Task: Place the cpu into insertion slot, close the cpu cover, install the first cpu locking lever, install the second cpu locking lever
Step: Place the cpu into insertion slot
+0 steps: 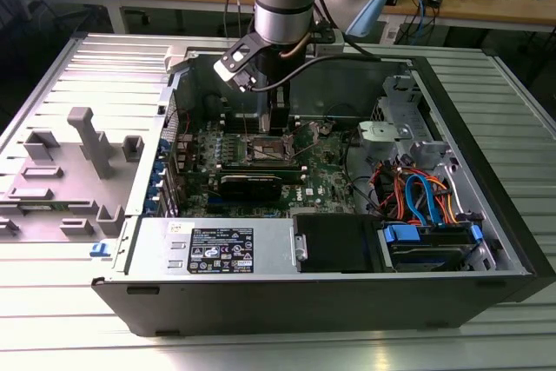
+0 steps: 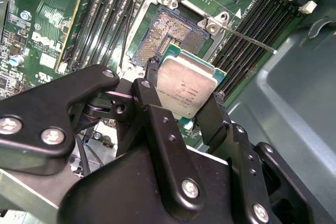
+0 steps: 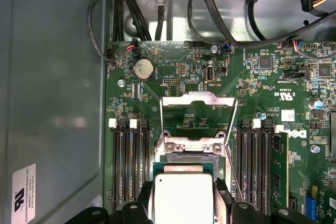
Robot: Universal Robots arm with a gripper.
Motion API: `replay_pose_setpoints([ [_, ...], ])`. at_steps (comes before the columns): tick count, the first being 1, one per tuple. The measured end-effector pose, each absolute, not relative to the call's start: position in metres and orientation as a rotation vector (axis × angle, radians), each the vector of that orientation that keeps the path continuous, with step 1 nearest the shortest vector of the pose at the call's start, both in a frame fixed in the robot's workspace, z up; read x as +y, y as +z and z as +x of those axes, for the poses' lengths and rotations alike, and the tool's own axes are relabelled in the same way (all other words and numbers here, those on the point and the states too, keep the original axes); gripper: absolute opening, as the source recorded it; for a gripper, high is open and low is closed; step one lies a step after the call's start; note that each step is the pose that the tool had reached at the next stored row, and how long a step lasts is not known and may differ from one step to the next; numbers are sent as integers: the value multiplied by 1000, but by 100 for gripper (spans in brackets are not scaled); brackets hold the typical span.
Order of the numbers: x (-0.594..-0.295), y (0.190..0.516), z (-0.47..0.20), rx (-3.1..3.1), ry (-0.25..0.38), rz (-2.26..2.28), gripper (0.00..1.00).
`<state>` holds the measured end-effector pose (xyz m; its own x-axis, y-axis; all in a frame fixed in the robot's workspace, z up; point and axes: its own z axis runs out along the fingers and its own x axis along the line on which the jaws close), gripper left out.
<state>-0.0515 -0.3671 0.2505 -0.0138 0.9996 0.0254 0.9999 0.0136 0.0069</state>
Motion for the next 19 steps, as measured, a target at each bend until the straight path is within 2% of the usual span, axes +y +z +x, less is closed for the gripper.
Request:
replay_pose_setpoints([
  [9, -367, 237, -58, -2231, -43, -2200, 55],
  [14, -367, 233, -62, -2247, -79, -2215, 55],
  [19, -367, 223, -63, -2248, -82, -2217, 55],
])
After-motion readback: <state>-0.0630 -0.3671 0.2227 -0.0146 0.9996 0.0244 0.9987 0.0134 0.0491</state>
